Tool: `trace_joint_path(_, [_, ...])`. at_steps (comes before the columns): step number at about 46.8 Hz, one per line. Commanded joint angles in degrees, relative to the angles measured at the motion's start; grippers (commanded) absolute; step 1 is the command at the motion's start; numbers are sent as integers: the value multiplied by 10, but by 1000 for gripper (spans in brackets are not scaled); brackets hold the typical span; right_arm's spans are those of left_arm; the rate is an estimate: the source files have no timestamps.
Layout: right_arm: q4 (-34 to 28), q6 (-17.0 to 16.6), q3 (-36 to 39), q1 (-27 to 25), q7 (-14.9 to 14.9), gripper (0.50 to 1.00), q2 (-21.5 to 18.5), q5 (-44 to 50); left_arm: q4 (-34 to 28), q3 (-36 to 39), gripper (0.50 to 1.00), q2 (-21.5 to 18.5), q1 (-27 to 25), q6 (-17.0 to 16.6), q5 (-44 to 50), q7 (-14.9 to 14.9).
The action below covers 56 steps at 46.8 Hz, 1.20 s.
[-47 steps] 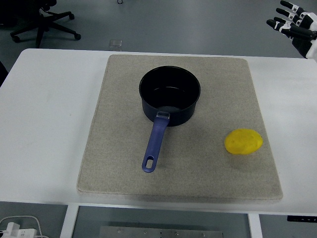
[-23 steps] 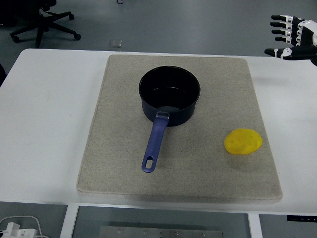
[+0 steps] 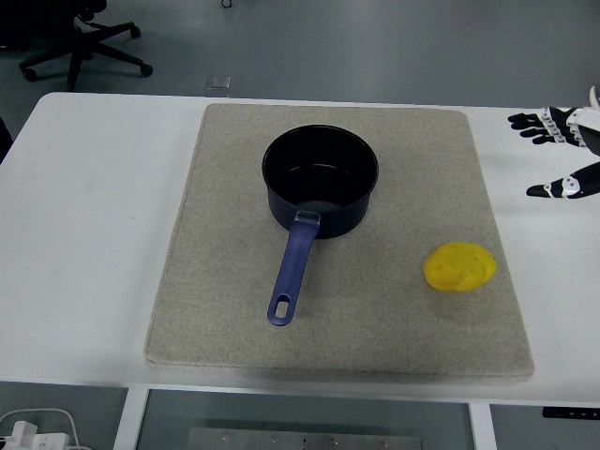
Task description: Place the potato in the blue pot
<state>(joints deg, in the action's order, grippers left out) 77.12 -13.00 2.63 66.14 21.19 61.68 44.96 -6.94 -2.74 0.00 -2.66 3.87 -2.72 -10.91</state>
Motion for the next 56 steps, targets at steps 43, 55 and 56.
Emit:
trace_joint_path(43, [74, 8, -7, -30, -8, 913, -40, 256, 0, 0, 994, 0, 0, 0, 0, 0])
trace_joint_path(55, [54, 46, -45, -39, -8, 909, -66, 274, 0, 0, 994, 0, 0, 0, 0, 0])
trace_joint_path(56, [53, 49, -47, -39, -9, 909, -67, 274, 0, 0, 994, 0, 0, 0, 0, 0])
